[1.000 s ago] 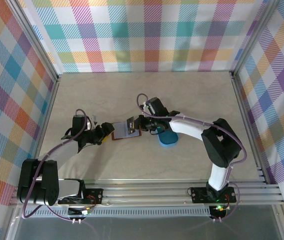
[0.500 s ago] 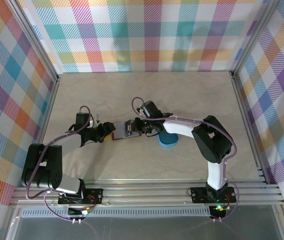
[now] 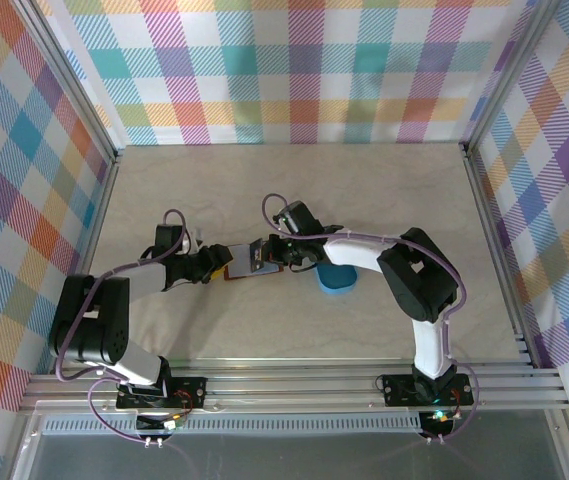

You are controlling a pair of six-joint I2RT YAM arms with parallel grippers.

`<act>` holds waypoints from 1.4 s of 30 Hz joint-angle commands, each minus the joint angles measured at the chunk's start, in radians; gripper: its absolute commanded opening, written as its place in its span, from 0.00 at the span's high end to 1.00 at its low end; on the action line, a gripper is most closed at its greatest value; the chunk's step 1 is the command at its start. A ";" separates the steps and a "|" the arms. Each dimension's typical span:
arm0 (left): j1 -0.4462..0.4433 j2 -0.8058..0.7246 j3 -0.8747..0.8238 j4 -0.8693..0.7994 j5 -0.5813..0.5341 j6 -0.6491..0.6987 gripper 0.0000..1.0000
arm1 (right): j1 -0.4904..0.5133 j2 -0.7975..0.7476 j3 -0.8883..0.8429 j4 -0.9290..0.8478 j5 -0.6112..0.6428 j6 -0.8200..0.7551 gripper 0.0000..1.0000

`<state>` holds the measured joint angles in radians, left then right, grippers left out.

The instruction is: Put the credit cards into the card holder

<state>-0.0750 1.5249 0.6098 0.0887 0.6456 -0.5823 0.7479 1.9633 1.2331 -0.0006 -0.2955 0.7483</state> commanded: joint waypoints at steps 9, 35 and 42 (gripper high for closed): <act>0.000 0.041 0.025 0.033 0.005 0.012 0.48 | 0.008 0.028 0.040 0.020 -0.007 0.019 1.00; -0.009 0.083 0.034 0.032 0.006 0.022 0.48 | 0.007 0.080 0.056 0.032 -0.047 0.060 1.00; -0.014 0.087 0.042 0.030 0.007 0.021 0.49 | 0.007 0.086 0.047 0.059 -0.057 0.080 1.00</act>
<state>-0.0830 1.5970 0.6315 0.1112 0.6456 -0.5789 0.7479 2.0285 1.2648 0.0319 -0.3340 0.8089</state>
